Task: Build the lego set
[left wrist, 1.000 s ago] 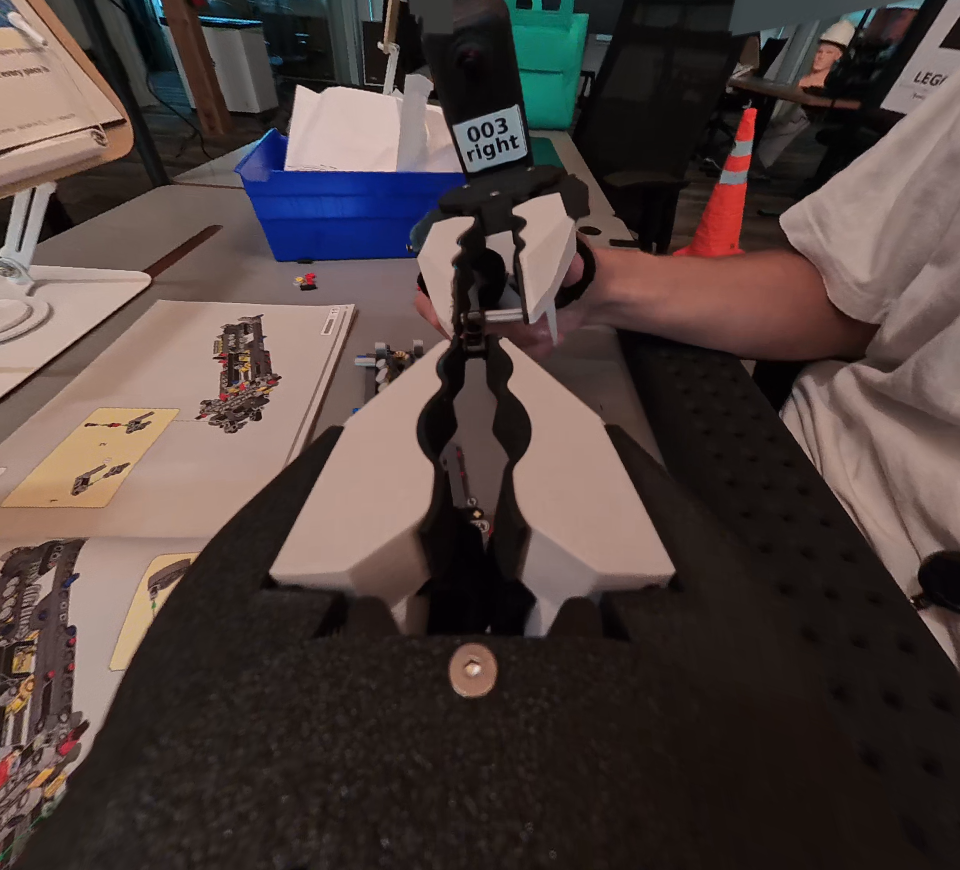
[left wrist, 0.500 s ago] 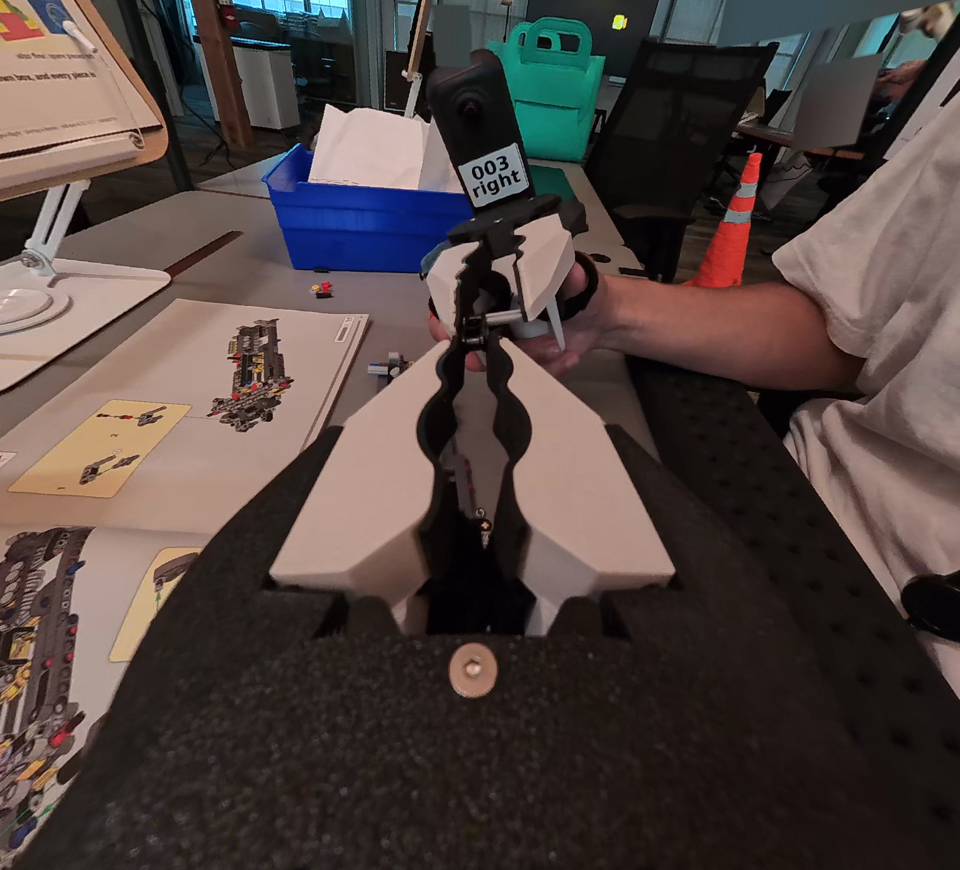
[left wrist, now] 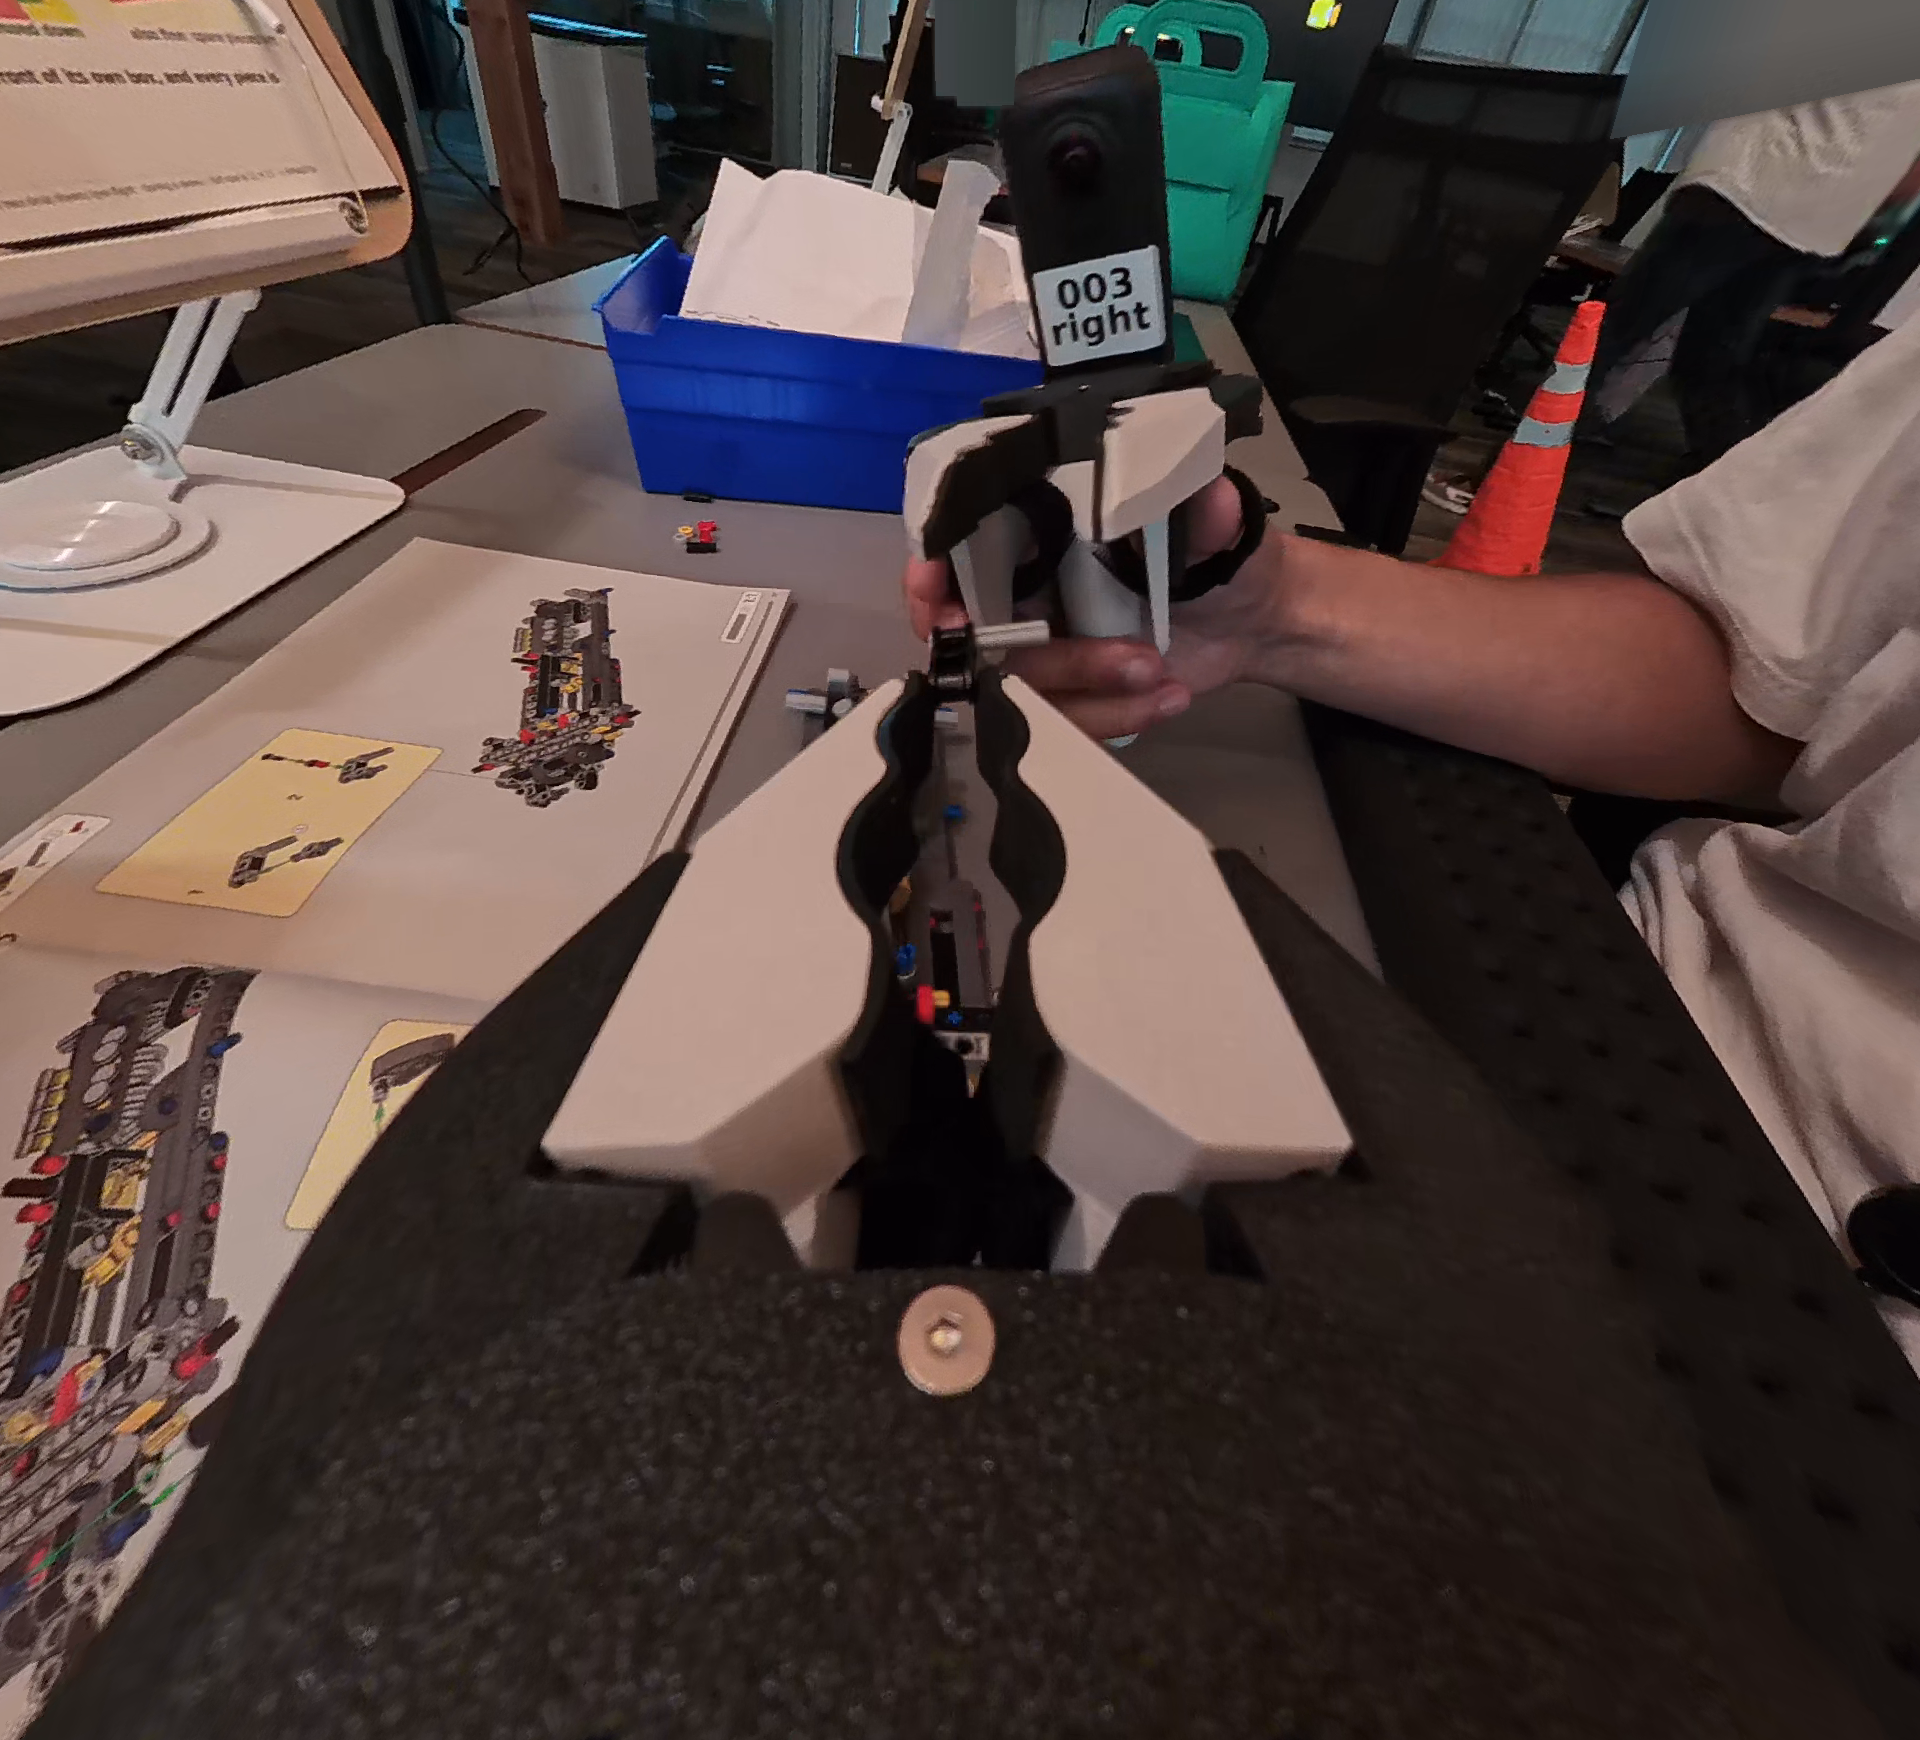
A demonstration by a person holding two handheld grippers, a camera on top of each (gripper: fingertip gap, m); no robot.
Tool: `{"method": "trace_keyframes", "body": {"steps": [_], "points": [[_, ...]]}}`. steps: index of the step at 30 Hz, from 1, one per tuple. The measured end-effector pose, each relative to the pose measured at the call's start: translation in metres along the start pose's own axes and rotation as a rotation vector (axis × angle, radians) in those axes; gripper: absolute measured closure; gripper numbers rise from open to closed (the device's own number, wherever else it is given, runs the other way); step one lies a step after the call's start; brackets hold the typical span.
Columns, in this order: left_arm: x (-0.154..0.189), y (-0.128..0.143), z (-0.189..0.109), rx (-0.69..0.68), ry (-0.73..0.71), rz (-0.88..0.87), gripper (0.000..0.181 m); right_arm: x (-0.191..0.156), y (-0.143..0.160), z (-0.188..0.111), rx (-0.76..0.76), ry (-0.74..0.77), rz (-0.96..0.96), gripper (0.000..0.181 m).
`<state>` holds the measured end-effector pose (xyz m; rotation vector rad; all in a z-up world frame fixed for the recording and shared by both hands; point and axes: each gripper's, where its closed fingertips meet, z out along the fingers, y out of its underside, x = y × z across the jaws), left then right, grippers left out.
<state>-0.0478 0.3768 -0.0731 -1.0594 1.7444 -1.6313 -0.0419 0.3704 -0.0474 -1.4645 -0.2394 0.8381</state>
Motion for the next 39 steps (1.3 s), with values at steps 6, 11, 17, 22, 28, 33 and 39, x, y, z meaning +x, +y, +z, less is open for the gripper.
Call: {"method": "trace_keyframes", "body": {"steps": [6,11,17,22,28,33,39], "points": [[-0.002,0.002,0.001,-0.008,-0.002,-0.015,0.175,-0.002,0.01,0.005,-0.066,0.019,-0.08,0.149],[0.002,0.01,0.002,-0.042,0.093,-0.236,0.175,0.002,0.017,0.001,-0.18,0.142,-0.37,0.15],[0.01,0.017,0.001,-0.045,0.264,-0.531,0.175,0.002,0.036,0.002,-0.305,0.246,-0.682,0.169],[0.011,0.029,0.001,-0.115,0.267,-0.57,0.175,0.004,0.044,0.003,-0.362,0.255,-0.723,0.167],[0.0,0.053,0.005,-0.237,0.142,-0.497,0.175,0.023,0.066,0.005,-0.527,0.363,-0.855,0.168],[-0.005,0.056,0.005,-0.258,0.102,-0.452,0.175,0.033,0.076,0.003,-0.593,0.397,-0.832,0.17],[-0.012,0.067,0.0,-0.357,-0.015,-0.131,0.176,0.024,0.076,-0.001,-0.552,0.271,-0.493,0.165]]}}
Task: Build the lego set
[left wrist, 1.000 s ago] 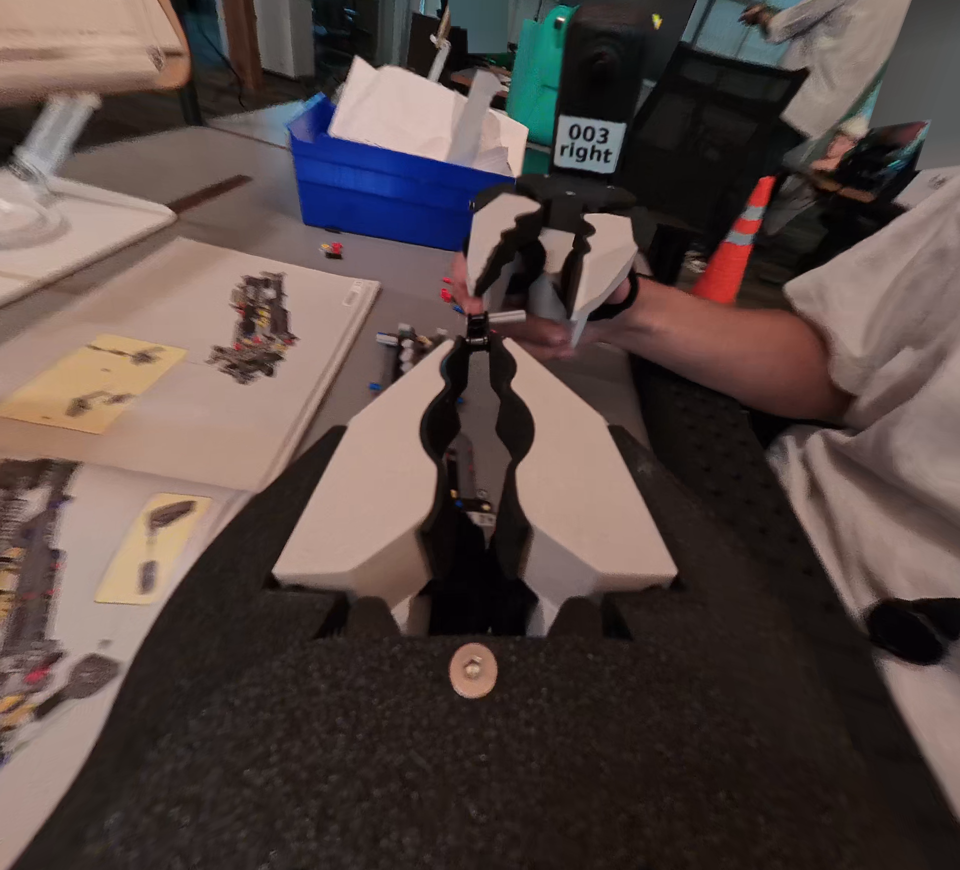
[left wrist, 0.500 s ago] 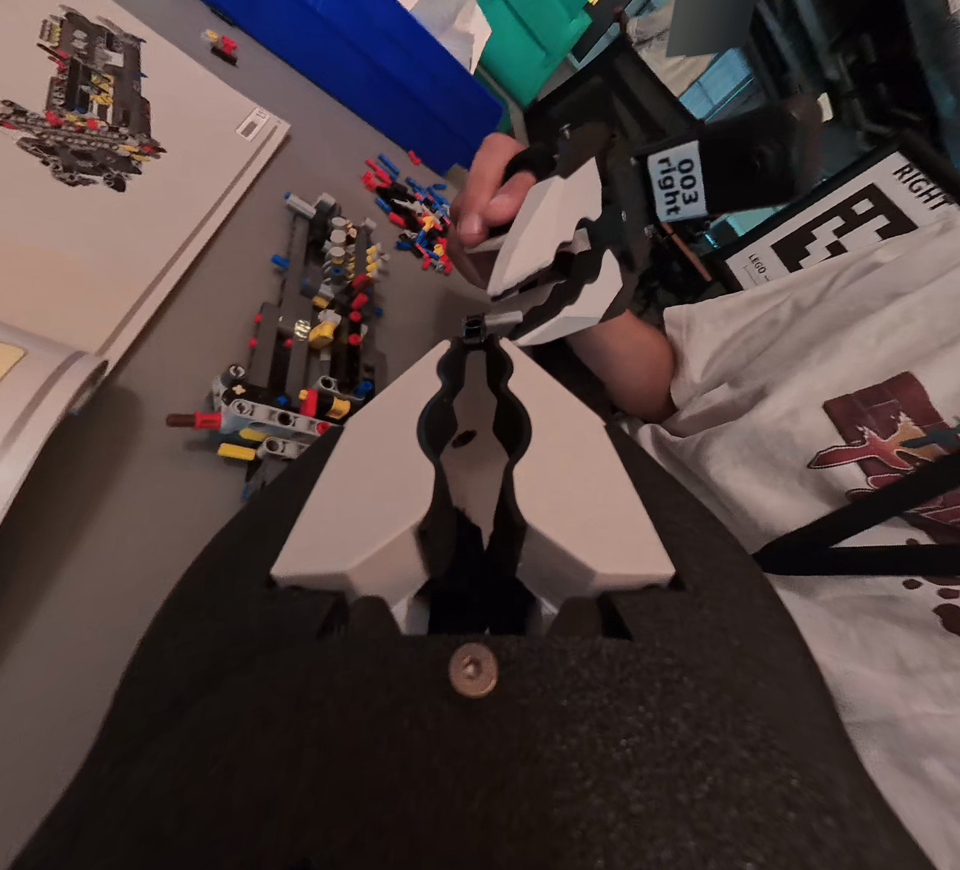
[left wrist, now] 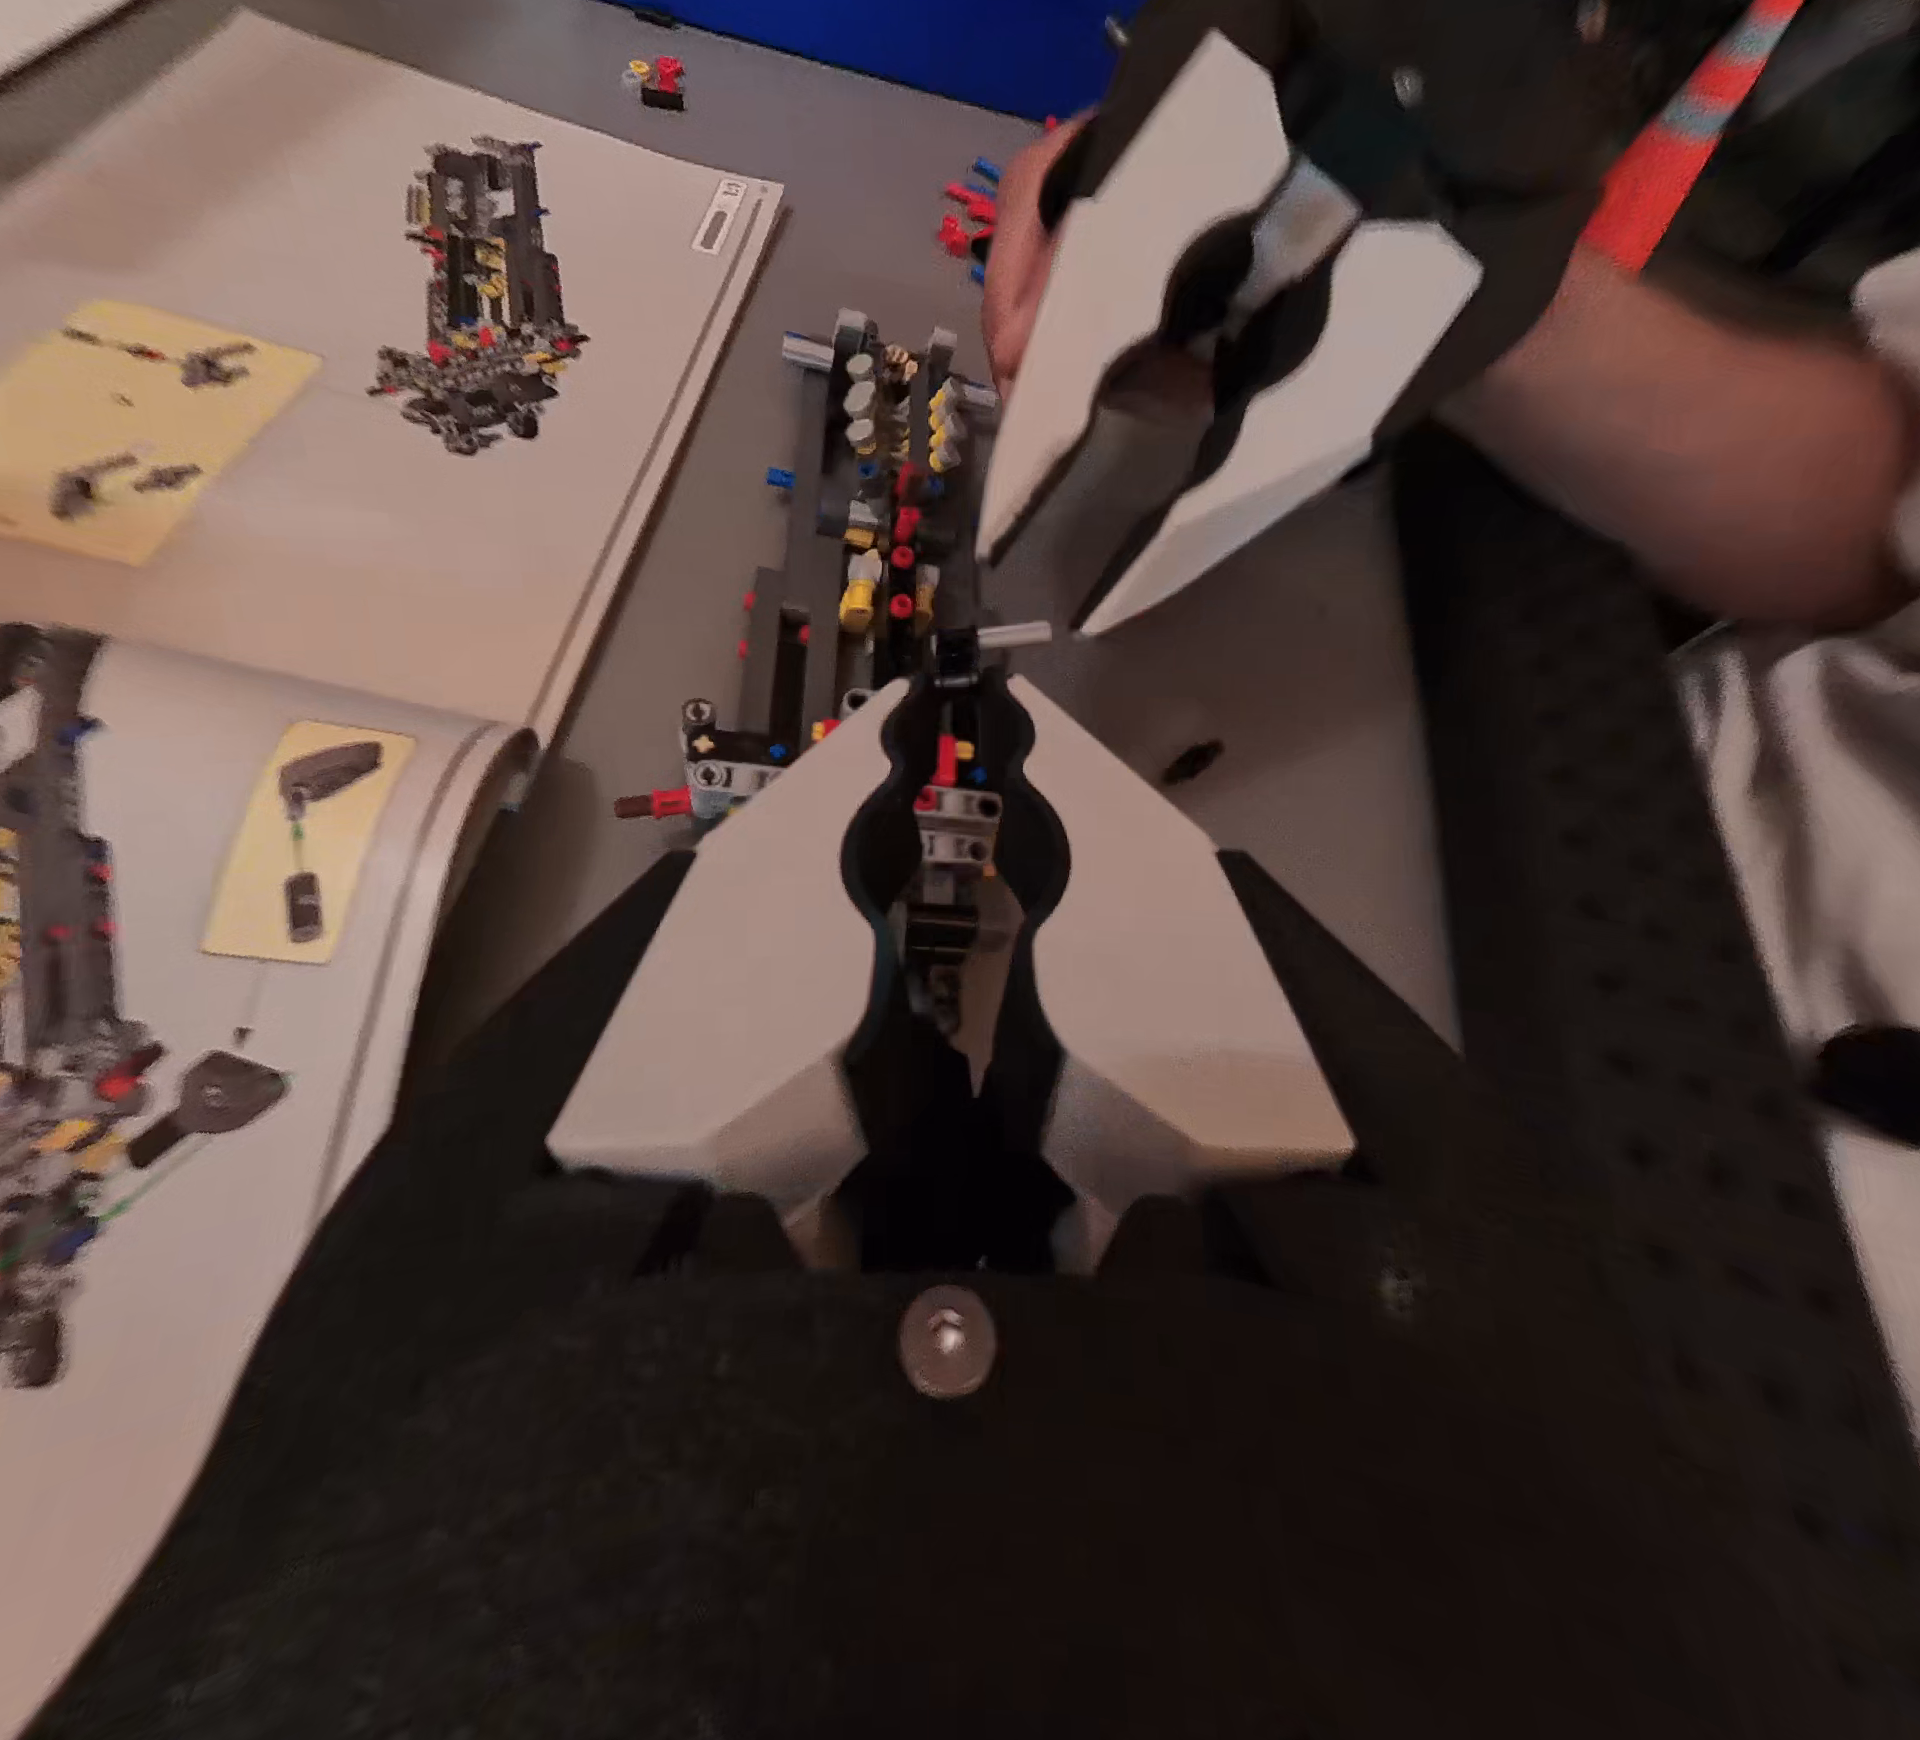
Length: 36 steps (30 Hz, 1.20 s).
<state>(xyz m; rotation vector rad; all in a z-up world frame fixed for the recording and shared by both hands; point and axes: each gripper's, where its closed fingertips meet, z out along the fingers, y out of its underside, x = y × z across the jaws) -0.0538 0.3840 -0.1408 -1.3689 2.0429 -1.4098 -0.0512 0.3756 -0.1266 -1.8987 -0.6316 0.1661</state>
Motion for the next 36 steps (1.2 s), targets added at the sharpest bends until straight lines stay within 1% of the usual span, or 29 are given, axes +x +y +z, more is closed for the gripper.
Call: {"method": "trace_keyframes", "body": {"steps": [3,6,9,12,15,16,18,19,21,22,23,25,27,30,31,33,36], "points": [[0.01,-0.004,0.0,0.006,-0.032,0.204,0.176,-0.001,0.0,-0.002,0.009,-0.049,0.074,0.163],[0.017,-0.001,0.004,-0.026,-0.063,0.344,0.176,-0.007,0.006,0.002,-0.028,-0.06,0.036,0.166],[0.019,0.005,0.007,-0.052,-0.069,0.413,0.176,-0.014,0.014,0.005,-0.065,-0.085,0.004,0.173],[0.024,0.007,0.008,-0.053,-0.045,0.444,0.176,-0.021,0.016,0.007,-0.071,-0.117,-0.013,0.174],[0.028,0.005,0.007,-0.035,-0.024,0.437,0.176,-0.025,0.014,0.007,-0.063,-0.142,-0.006,0.174],[0.028,0.002,0.006,-0.017,-0.023,0.416,0.176,-0.023,0.012,0.006,-0.055,-0.137,0.006,0.174],[0.027,-0.008,0.003,0.033,-0.005,0.31,0.176,-0.016,0.004,0.002,-0.015,-0.118,0.033,0.175],[0.024,-0.013,0.001,0.057,0.005,0.233,0.175,-0.011,-0.001,-0.001,0.009,-0.09,0.034,0.175],[0.009,-0.023,-0.004,0.113,0.002,0.029,0.165,0.002,-0.008,-0.006,0.053,-0.015,0.027,0.175],[0.005,-0.029,-0.006,0.16,0.043,-0.092,0.156,0.006,-0.014,-0.009,0.086,0.004,0.033,0.175],[0.007,-0.037,-0.009,0.216,0.13,-0.207,0.15,0.008,-0.02,-0.012,0.12,0.009,0.044,0.175],[0.008,-0.049,-0.013,0.31,0.27,-0.392,0.145,0.014,-0.03,-0.018,0.174,0.049,0.044,0.175],[0.015,-0.053,-0.013,0.331,0.364,-0.464,0.14,0.017,-0.034,-0.021,0.198,0.083,0.021,0.175],[0.027,-0.057,-0.01,0.336,0.428,-0.475,0.135,0.013,-0.034,-0.018,0.187,0.091,-0.015,0.175],[0.031,-0.059,-0.009,0.339,0.444,-0.479,0.138,0.012,-0.032,-0.016,0.173,0.093,-0.033,0.175],[0.032,-0.058,-0.006,0.333,0.461,-0.512,0.155,0.009,-0.034,-0.015,0.174,0.096,-0.057,0.175],[0.032,-0.058,-0.006,0.34,0.5,-0.573,0.159,0.008,-0.035,-0.015,0.178,0.109,-0.082,0.175]]}}
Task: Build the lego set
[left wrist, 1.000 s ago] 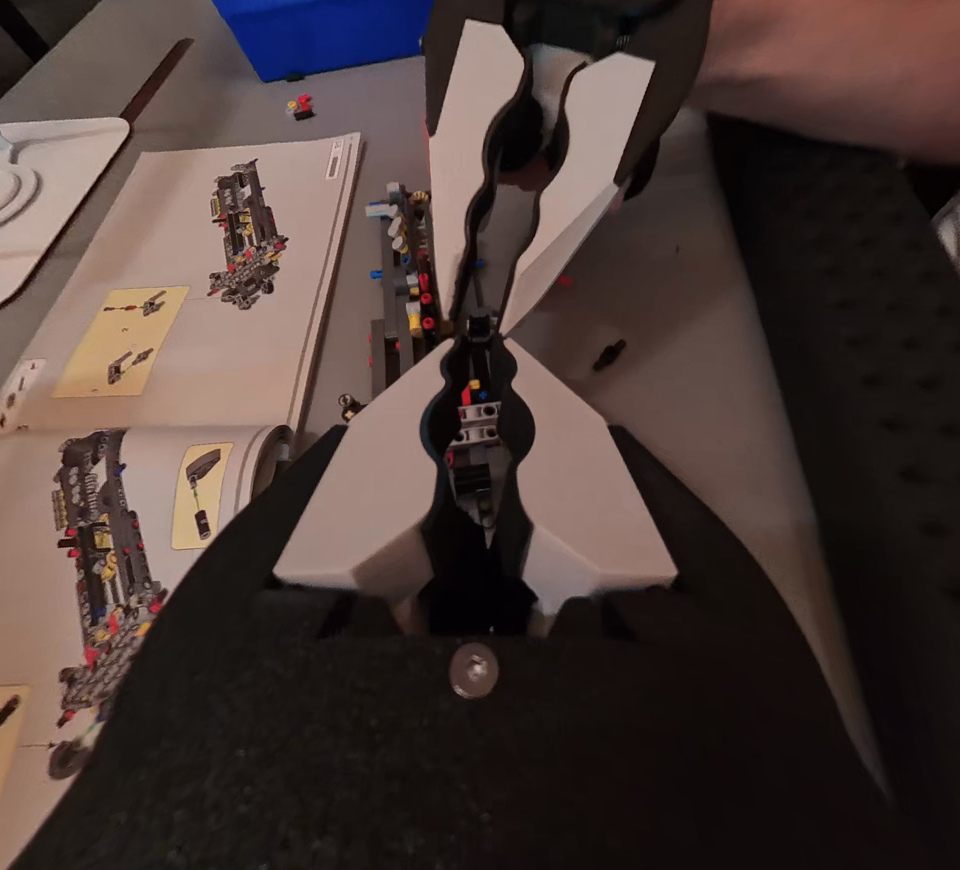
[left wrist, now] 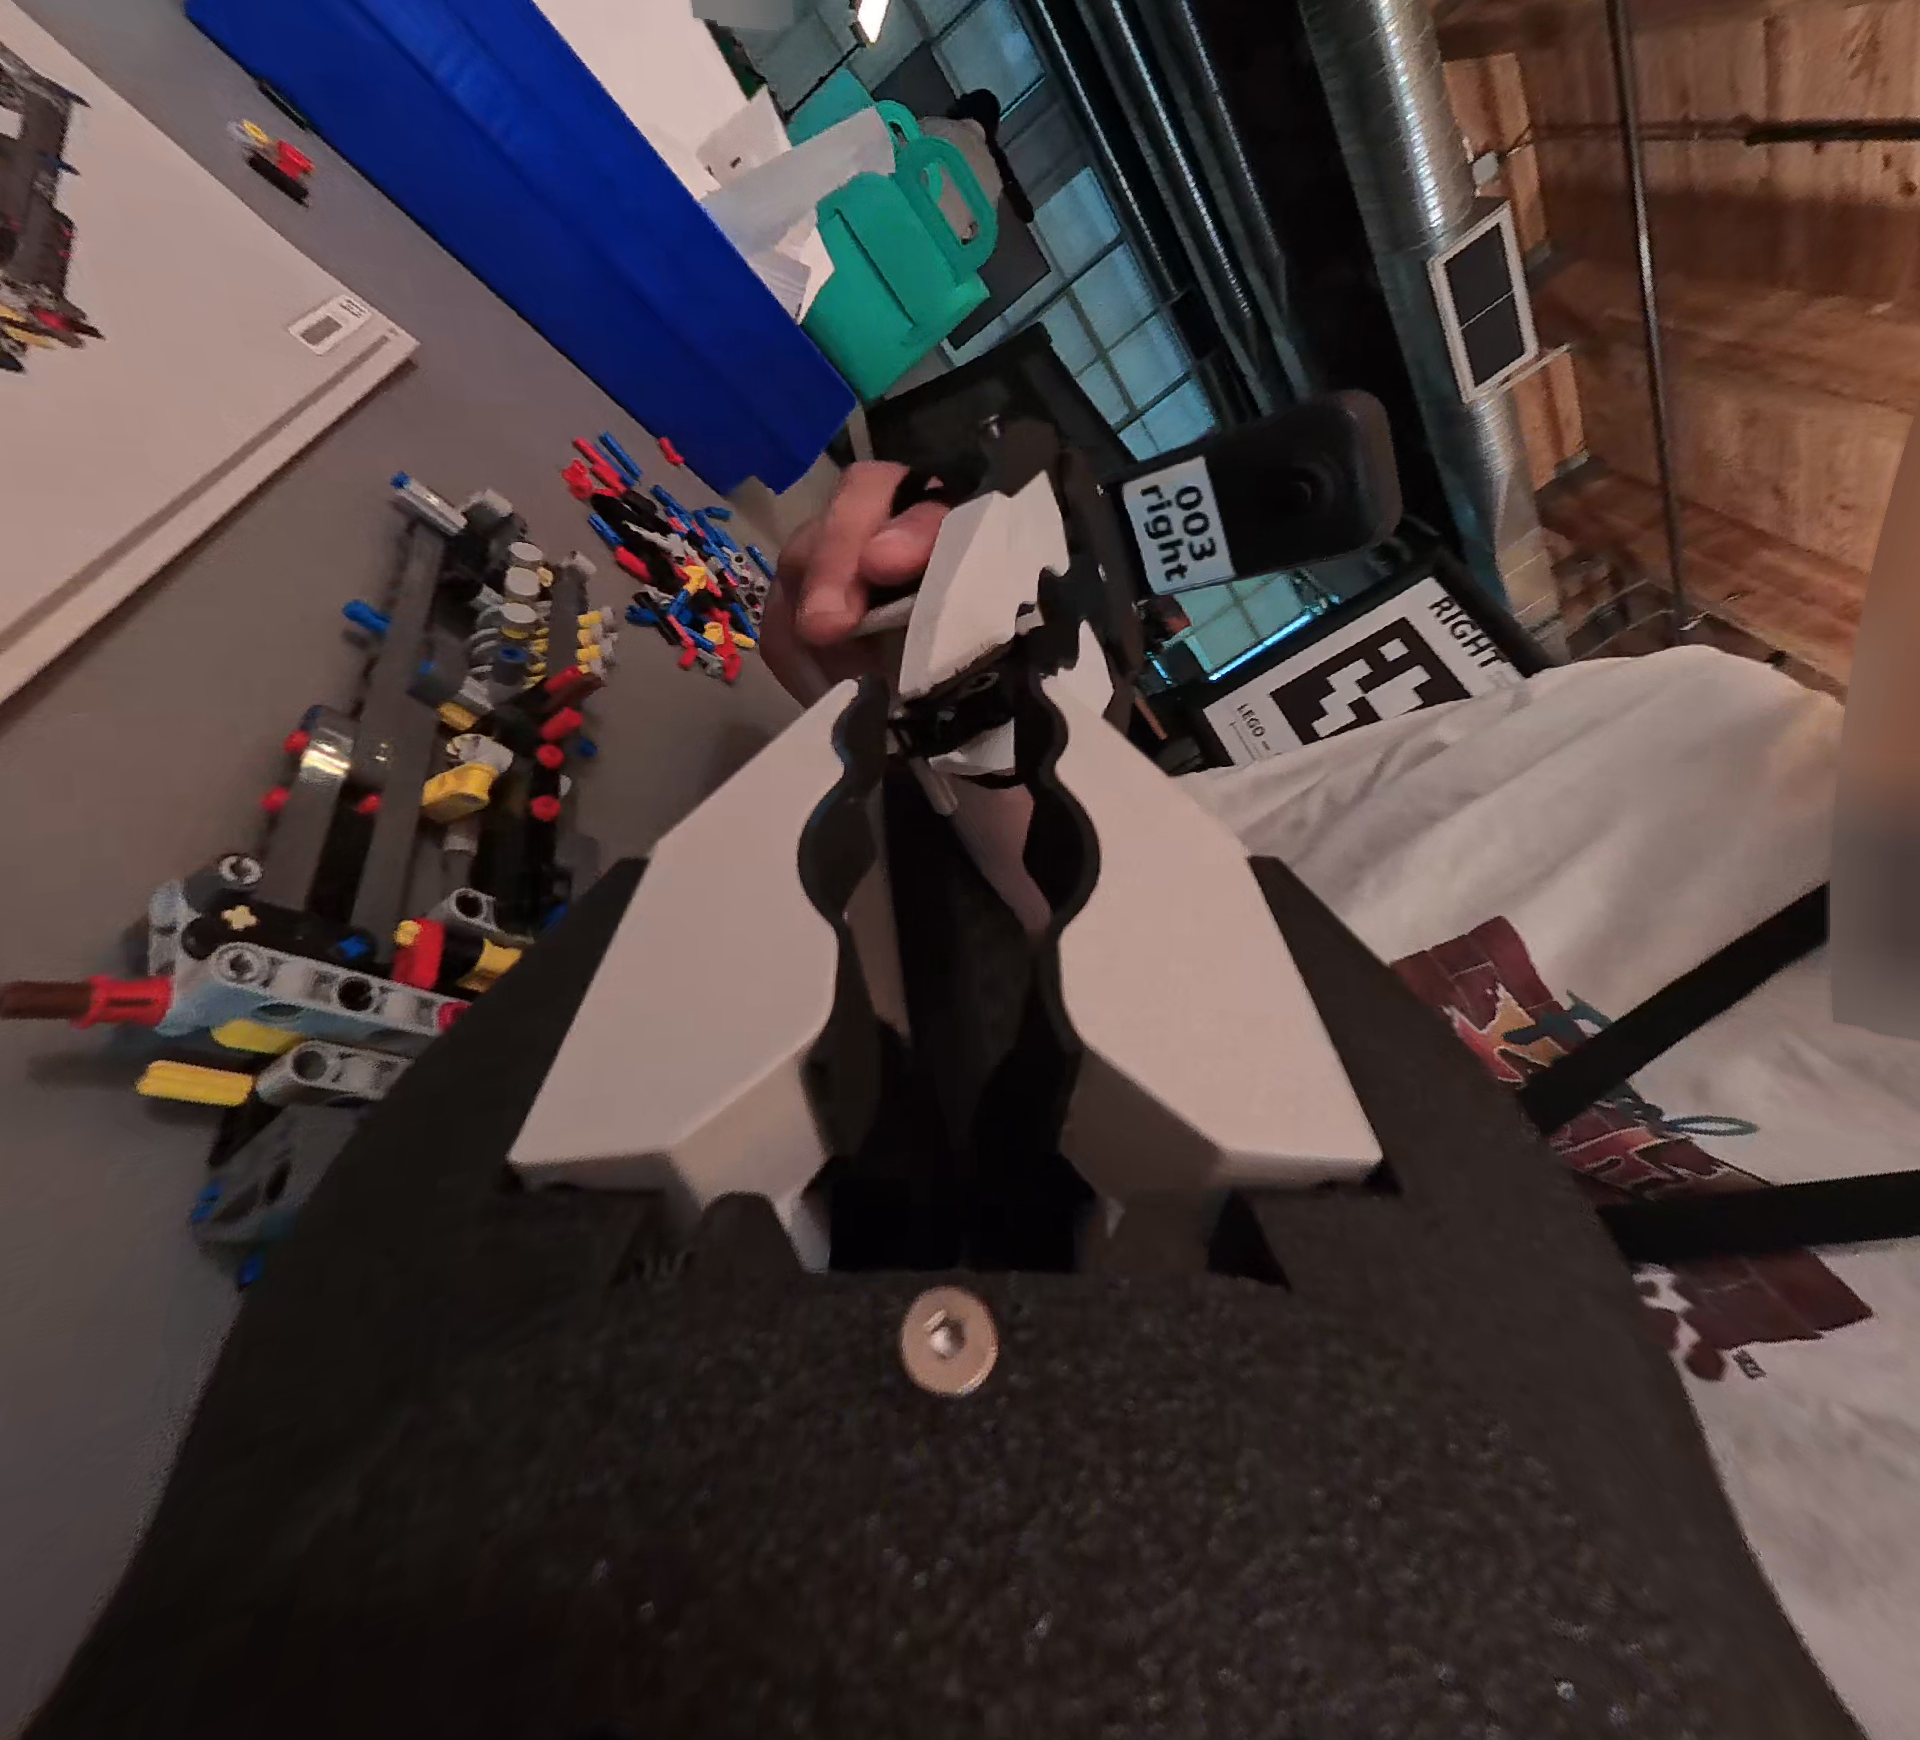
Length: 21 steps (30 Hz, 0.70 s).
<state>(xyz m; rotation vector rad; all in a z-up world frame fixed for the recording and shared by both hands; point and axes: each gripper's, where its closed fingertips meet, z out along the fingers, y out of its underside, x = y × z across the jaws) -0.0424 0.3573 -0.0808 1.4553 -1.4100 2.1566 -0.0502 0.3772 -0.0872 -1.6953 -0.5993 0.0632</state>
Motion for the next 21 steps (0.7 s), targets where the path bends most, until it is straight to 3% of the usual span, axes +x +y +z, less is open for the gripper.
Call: {"method": "trace_keyframes", "body": {"steps": [11,21], "points": [[0.031,-0.004,0.003,0.057,0.249,-0.109,0.16,-0.006,-0.027,-0.011,0.164,-0.042,0.021,0.175],[0.033,-0.008,0.01,0.105,0.219,-0.028,0.16,-0.003,-0.029,-0.015,0.175,-0.071,0.117,0.175]]}}
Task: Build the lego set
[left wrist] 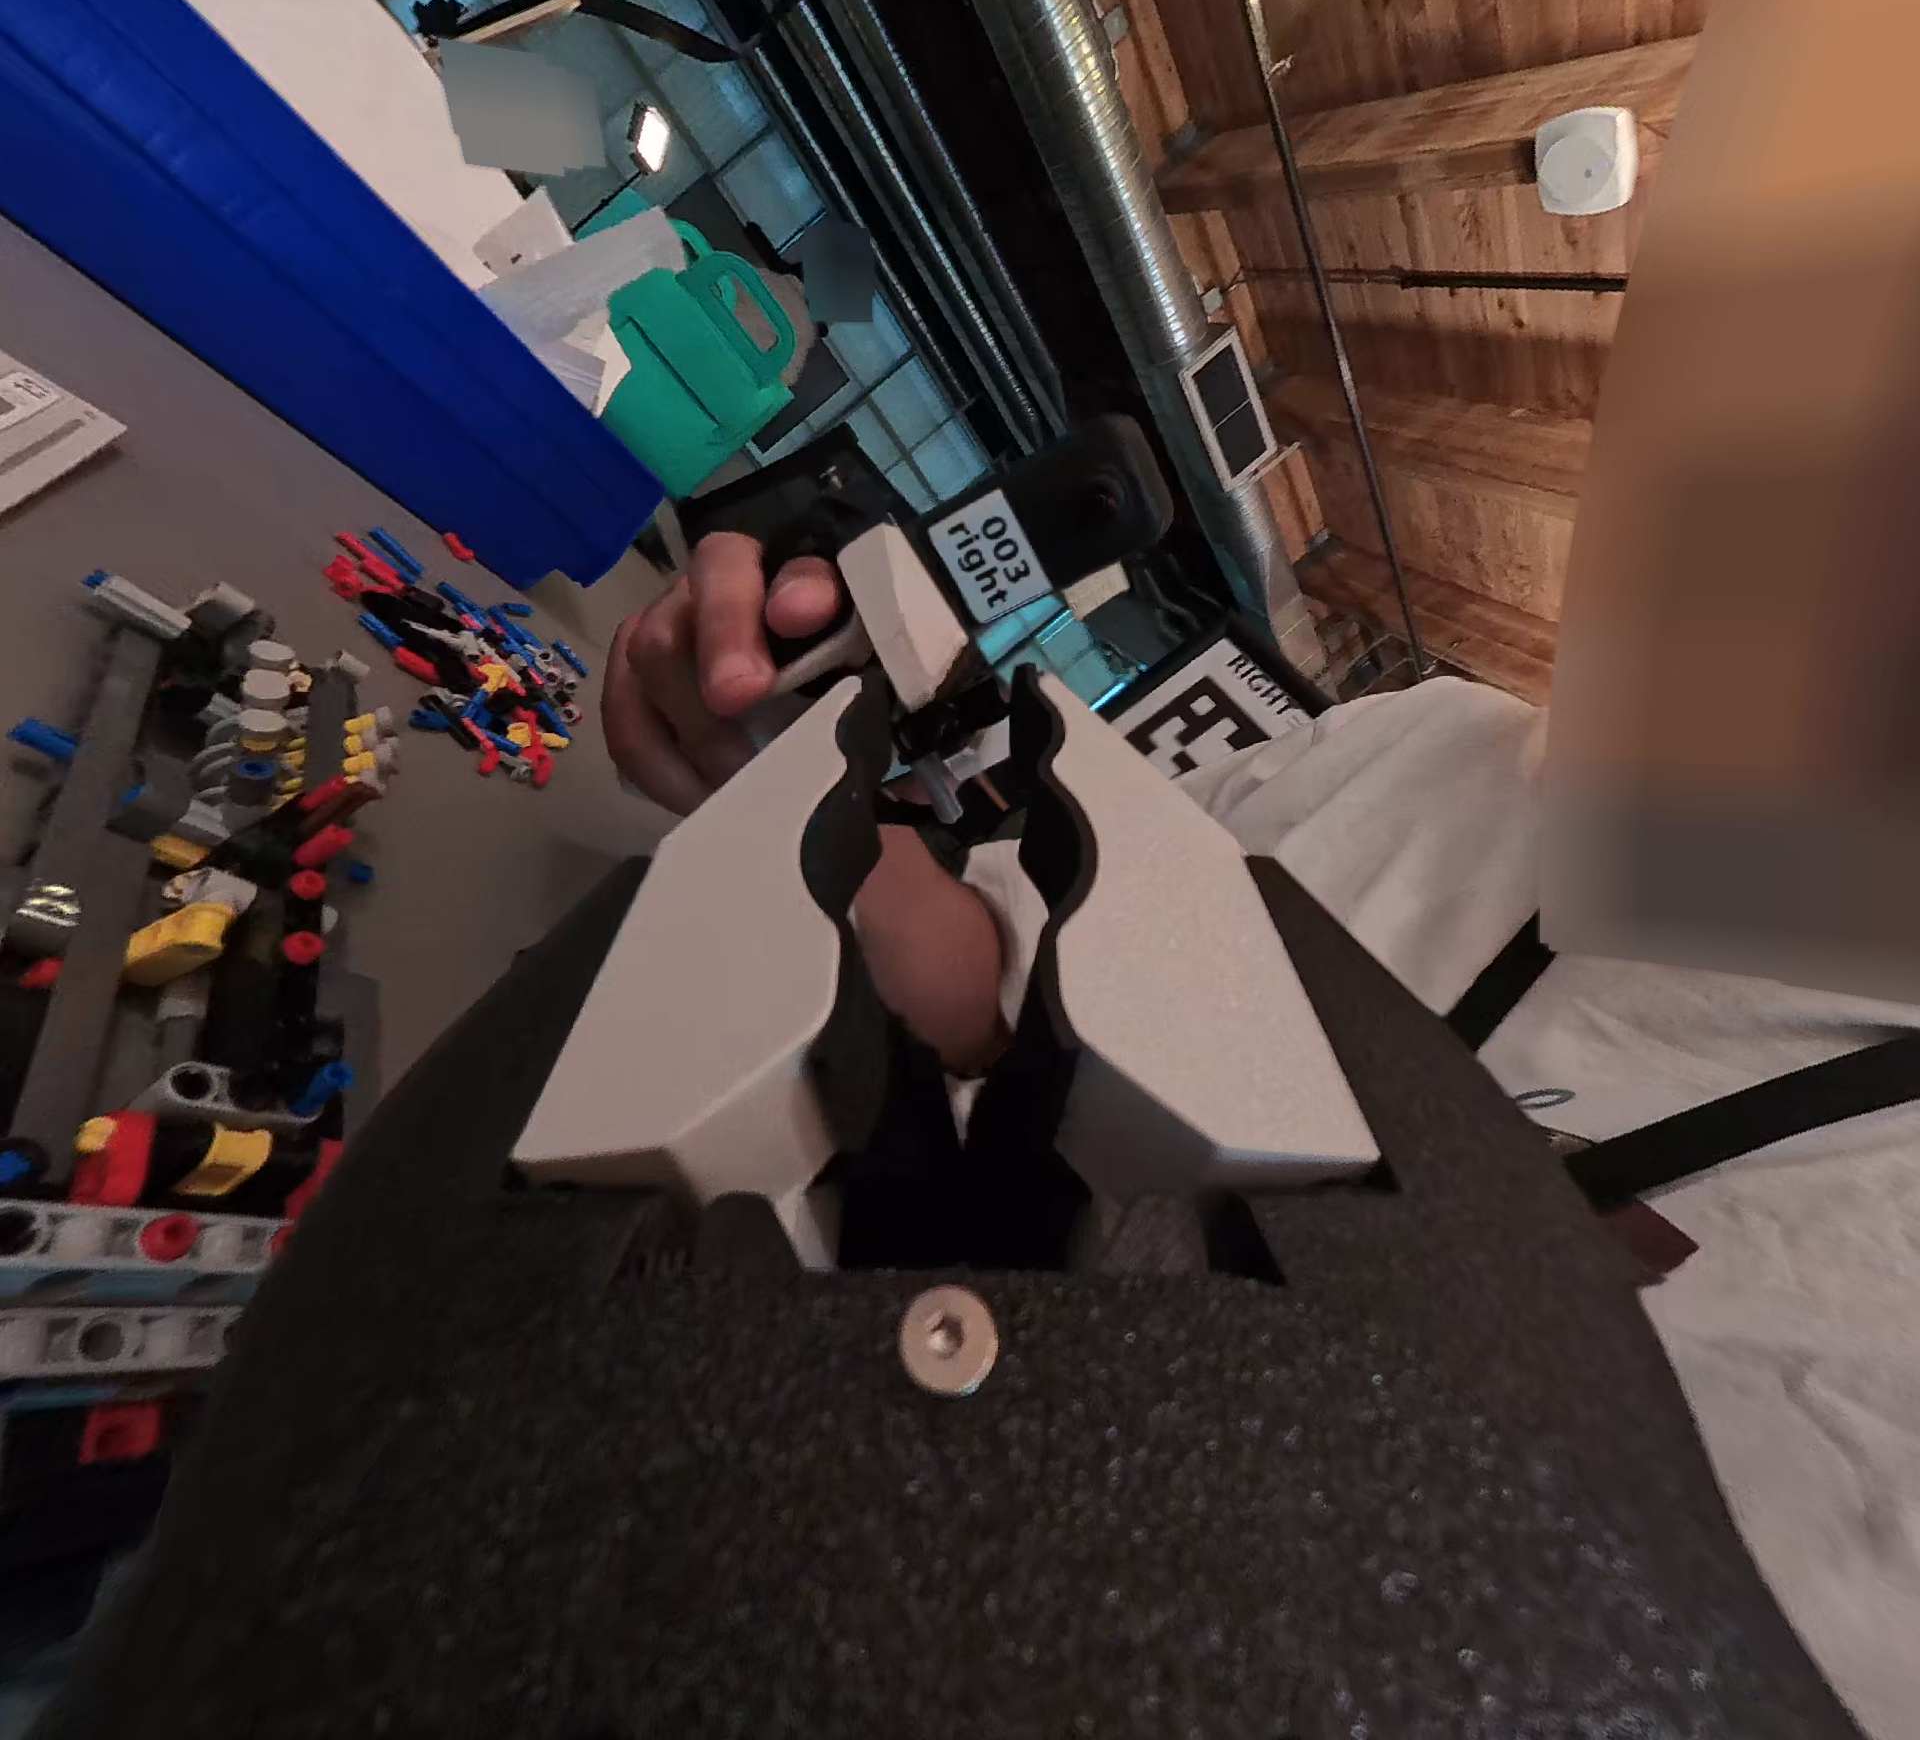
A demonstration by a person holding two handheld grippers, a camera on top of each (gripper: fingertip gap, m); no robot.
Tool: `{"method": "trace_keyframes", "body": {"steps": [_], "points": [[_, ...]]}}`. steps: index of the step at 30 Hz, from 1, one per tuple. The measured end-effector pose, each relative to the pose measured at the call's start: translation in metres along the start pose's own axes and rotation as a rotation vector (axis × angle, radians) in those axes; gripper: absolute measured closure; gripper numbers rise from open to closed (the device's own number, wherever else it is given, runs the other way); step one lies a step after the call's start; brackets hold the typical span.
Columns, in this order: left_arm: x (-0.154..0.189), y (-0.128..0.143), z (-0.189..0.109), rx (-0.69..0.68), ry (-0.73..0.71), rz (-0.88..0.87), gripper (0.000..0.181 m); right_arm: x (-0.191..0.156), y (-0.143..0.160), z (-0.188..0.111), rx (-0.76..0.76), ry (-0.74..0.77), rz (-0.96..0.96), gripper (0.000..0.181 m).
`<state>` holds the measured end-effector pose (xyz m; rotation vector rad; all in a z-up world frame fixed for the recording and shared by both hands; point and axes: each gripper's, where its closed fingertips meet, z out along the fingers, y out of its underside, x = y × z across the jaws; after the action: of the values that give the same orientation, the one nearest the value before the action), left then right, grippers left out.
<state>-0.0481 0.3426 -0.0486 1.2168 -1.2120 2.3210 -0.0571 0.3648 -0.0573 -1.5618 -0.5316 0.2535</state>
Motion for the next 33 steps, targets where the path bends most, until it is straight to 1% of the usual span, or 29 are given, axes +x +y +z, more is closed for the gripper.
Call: {"method": "trace_keyframes", "body": {"steps": [2,4,5,6,8,10,12,13,15,18,19,21,23,27,29,33], "points": [[-0.004,0.001,-0.002,-0.03,-0.057,0.049,0.161,0.001,0.005,0.0,-0.028,-0.001,0.017,0.175],[-0.013,0.003,-0.006,-0.084,-0.165,0.146,0.16,0.004,0.01,-0.002,-0.06,0.03,0.026,0.175],[-0.021,0.004,-0.011,-0.116,-0.248,0.208,0.158,0.007,0.014,-0.005,-0.076,0.05,0.03,0.175],[-0.029,0.004,-0.018,-0.15,-0.346,0.282,0.152,0.012,0.02,-0.009,-0.098,0.079,0.037,0.175],[-0.041,0.006,-0.033,-0.233,-0.522,0.464,0.151,0.021,0.036,-0.024,-0.147,0.135,0.063,0.175],[-0.044,0.018,-0.041,-0.339,-0.608,0.634,0.151,0.028,0.051,-0.039,-0.181,0.17,0.125,0.176],[-0.046,0.036,-0.045,-0.464,-0.641,0.765,0.151,0.034,0.056,-0.05,-0.172,0.208,0.181,0.175],[-0.047,0.046,-0.046,-0.526,-0.643,0.818,0.151,0.038,0.057,-0.054,-0.162,0.23,0.196,0.176],[-0.046,0.07,-0.044,-0.666,-0.6,0.889,0.15,0.046,0.053,-0.057,-0.136,0.261,0.224,0.175],[-0.043,0.1,-0.041,-0.845,-0.497,0.888,0.154,0.049,0.043,-0.06,-0.077,0.265,0.233,0.175],[-0.044,0.105,-0.041,-0.883,-0.473,0.871,0.154,0.049,0.041,-0.061,-0.064,0.262,0.243,0.176],[-0.05,0.109,-0.039,-0.928,-0.441,0.812,0.152,0.049,0.039,-0.063,-0.048,0.256,0.26,0.176],[-0.059,0.107,-0.035,-0.952,-0.439,0.759,0.152,0.051,0.037,-0.066,-0.041,0.268,0.248,0.175],[-0.078,0.104,-0.034,-0.997,-0.464,0.762,0.158,0.052,0.035,-0.068,-0.036,0.281,0.238,0.175],[-0.08,0.109,-0.033,-1.014,-0.444,0.755,0.161,0.051,0.033,-0.067,-0.028,0.274,0.237,0.175],[-0.085,0.12,-0.032,-1.056,-0.436,0.745,0.161,0.048,0.033,-0.064,-0.032,0.263,0.23,0.175]]}}
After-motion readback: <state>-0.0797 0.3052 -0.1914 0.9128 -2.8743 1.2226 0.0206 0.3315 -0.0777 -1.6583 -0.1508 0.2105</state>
